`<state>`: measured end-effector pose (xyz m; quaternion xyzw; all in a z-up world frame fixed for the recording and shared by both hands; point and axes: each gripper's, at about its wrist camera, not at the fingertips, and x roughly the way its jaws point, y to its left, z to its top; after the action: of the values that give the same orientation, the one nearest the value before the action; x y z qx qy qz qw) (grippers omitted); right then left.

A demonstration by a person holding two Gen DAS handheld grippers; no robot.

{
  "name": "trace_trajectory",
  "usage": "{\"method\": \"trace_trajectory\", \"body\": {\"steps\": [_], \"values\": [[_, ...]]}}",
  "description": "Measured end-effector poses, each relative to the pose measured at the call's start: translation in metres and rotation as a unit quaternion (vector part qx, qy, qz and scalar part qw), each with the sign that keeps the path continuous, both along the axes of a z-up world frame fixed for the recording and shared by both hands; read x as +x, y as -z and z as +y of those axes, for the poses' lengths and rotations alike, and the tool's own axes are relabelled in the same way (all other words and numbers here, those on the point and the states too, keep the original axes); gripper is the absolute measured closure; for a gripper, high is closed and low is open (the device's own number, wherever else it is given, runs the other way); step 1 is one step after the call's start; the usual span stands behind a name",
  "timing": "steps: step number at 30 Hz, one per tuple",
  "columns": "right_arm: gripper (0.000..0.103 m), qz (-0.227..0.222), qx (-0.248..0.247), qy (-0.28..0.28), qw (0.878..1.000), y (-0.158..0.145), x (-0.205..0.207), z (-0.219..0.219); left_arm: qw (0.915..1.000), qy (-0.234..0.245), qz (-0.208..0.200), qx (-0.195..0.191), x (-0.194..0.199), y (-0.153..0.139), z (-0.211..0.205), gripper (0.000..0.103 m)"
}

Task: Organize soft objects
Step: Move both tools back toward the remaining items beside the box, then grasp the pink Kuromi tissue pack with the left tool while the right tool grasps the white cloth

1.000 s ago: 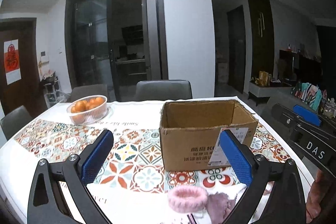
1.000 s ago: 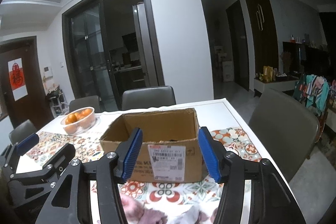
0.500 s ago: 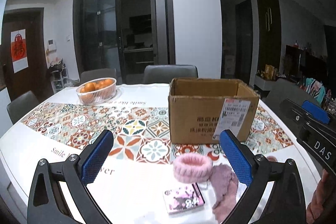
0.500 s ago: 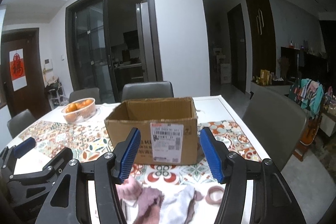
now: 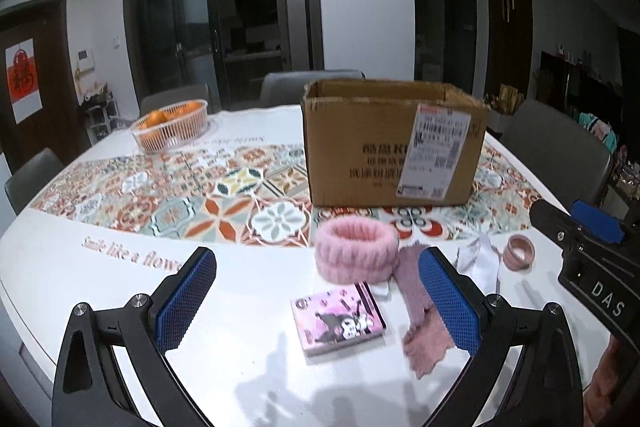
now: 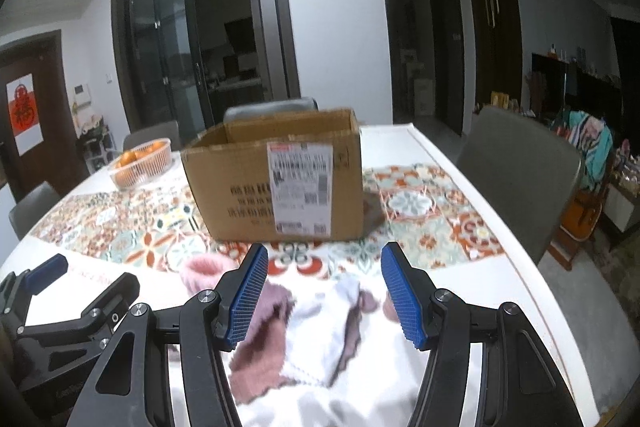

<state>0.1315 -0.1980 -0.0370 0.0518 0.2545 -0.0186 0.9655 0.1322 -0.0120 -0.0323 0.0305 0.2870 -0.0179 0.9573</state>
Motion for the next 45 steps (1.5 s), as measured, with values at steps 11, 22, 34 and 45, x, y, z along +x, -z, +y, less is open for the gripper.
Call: {"method": "trace_trajectory", "body": {"steps": [11, 22, 34, 45], "values": [[0.043, 0.05, 0.008, 0.004, 0.999, 0.032, 0.011, -0.004, 0.9988, -0.001, 0.05, -0.001, 0.014, 0.033, -0.003, 0.0], [0.042, 0.077, 0.015, 0.002, 0.997, 0.053, 0.029, -0.006, 0.9962, -0.004, 0.087, -0.002, 0.03, 0.057, -0.004, 0.0], [0.042, 0.09, 0.018, 0.003, 0.996, 0.067, 0.053, -0.009, 0.9936, -0.006, 0.112, -0.007, 0.047, 0.072, -0.003, 0.0], [0.048, 0.103, 0.014, 0.009, 0.995, 0.078, 0.064, -0.01, 0.9906, -0.008, 0.136, -0.01, 0.054, 0.085, -0.003, 0.0]]}}
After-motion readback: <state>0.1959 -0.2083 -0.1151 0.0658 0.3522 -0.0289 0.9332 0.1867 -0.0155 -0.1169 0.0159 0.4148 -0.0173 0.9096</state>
